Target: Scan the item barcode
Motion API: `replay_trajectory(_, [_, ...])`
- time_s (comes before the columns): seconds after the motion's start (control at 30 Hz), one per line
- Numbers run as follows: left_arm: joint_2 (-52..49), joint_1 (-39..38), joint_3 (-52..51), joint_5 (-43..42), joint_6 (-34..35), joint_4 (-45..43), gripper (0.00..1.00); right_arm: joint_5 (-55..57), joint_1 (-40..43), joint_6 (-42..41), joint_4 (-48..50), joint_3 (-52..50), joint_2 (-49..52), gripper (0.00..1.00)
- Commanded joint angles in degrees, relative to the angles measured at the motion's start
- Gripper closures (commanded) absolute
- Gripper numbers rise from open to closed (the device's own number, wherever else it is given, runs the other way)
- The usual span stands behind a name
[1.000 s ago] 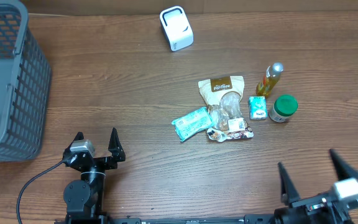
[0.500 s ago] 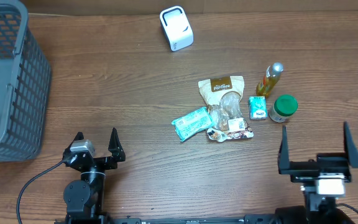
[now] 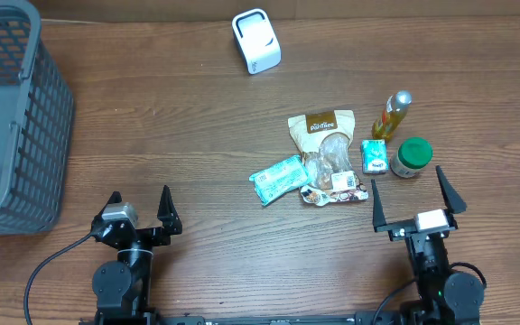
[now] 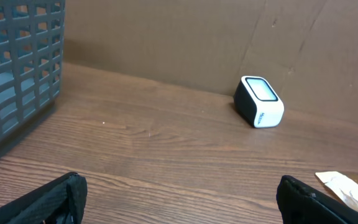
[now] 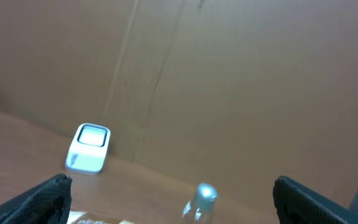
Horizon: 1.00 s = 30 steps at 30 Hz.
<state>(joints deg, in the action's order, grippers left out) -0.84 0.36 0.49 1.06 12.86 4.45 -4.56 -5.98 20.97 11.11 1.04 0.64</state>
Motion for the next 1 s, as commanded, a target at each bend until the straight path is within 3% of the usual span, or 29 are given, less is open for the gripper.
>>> replay_trajectory(0.0, [0.59, -0.33, -0.22, -0.52, -1.51, -0.09, 0.01, -1.22, 0.39, -3.28, -8.68, -0.59, -0.48, 0.00])
replay_trajectory(0.1, [0.59, -0.33, -0.22, -0.52, -1.51, -0.07, 0.01, -0.59, 0.37, -3.52, -15.72, -0.59, -0.48, 0.00])
replay_trajectory(0.97, [0.59, -0.33, -0.22, -0.52, -1.51, -0.09, 0.00, 1.90, 0.48, -2.99, -15.74, -0.59, -0.48, 0.00])
